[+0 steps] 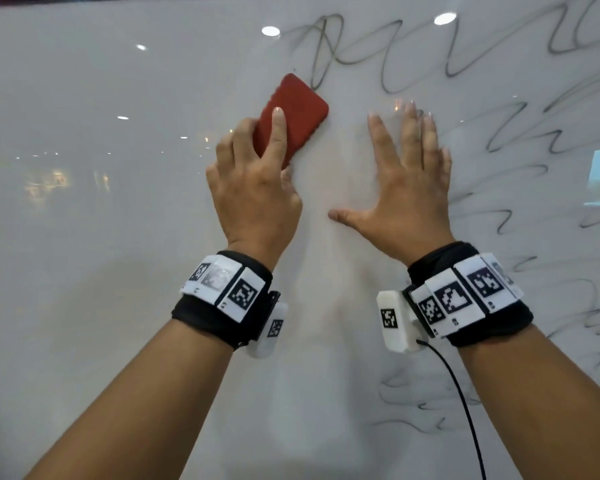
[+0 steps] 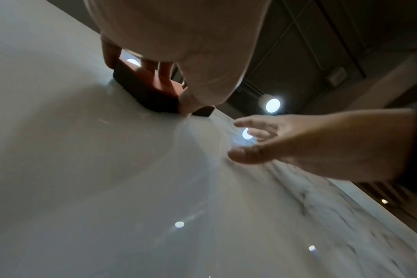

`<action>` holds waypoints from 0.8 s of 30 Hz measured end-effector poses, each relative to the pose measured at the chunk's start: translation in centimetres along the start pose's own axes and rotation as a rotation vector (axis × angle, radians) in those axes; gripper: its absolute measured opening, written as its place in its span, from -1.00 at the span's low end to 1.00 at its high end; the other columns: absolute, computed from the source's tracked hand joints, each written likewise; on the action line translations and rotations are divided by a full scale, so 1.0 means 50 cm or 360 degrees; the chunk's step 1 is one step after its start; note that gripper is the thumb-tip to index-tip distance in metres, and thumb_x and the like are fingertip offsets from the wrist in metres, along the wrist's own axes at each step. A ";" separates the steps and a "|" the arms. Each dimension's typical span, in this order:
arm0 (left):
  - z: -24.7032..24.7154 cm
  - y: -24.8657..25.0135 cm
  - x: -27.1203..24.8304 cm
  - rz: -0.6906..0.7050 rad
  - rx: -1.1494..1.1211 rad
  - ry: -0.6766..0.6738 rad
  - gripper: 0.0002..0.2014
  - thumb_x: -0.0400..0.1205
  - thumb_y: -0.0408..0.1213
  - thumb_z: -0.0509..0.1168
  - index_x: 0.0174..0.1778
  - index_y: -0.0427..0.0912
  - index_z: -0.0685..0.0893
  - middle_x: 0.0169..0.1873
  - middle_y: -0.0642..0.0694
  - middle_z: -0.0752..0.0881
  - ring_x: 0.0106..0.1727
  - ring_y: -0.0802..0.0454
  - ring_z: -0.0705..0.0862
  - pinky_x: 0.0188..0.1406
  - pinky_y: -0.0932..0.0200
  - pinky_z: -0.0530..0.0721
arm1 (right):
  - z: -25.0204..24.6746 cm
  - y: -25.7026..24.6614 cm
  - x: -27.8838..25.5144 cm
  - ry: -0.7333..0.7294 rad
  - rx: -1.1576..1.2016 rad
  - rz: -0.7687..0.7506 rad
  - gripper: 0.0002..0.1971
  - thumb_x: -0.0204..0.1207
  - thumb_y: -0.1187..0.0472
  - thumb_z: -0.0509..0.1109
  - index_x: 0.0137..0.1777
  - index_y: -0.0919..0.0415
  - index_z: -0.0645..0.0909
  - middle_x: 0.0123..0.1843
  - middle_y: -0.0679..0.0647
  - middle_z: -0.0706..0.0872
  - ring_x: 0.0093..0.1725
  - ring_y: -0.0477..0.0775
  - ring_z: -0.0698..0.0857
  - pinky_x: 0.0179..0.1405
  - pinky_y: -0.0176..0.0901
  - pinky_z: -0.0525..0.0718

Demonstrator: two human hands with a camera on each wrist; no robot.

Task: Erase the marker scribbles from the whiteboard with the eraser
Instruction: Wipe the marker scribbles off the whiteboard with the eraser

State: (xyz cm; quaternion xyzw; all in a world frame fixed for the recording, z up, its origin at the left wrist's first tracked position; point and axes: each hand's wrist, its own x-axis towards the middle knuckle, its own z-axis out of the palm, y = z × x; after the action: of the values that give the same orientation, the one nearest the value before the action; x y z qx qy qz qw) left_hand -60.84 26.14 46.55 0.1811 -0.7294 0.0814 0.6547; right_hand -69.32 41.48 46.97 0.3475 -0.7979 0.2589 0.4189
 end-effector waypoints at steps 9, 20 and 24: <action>0.010 0.006 0.014 0.0061 -0.0066 0.0019 -0.33 0.50 -0.25 0.39 0.60 0.00 0.45 0.40 -0.14 0.54 0.38 -0.20 0.47 0.21 -0.15 0.51 | 0.008 0.018 0.021 -0.0019 -0.0060 -0.0059 0.18 0.29 -0.51 0.39 0.75 -0.15 -0.22 0.77 0.09 -0.32 0.73 0.15 -0.32 0.69 0.23 -0.24; 0.003 -0.002 0.051 -0.0059 -0.0027 0.0056 -0.38 0.56 -0.20 0.34 0.60 -0.01 0.45 0.40 -0.21 0.53 0.38 -0.26 0.49 0.19 -0.19 0.53 | 0.009 0.023 0.015 -0.0017 -0.0032 -0.0063 0.21 0.30 -0.49 0.42 0.75 -0.12 -0.25 0.77 0.03 -0.33 0.73 0.10 -0.32 0.70 0.18 -0.25; 0.018 0.010 0.027 0.0426 0.0026 0.0016 -0.40 0.55 -0.22 0.36 0.58 -0.06 0.50 0.38 -0.22 0.56 0.34 -0.26 0.51 0.19 -0.17 0.53 | 0.010 0.023 0.014 -0.0003 -0.0021 -0.0058 0.20 0.29 -0.49 0.41 0.74 -0.13 -0.25 0.77 0.03 -0.32 0.74 0.09 -0.32 0.70 0.19 -0.24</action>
State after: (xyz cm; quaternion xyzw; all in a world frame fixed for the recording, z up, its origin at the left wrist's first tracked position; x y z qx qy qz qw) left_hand -61.94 26.07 47.83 0.0870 -0.7430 0.1748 0.6401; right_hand -70.71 41.61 47.18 0.3596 -0.7936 0.2456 0.4251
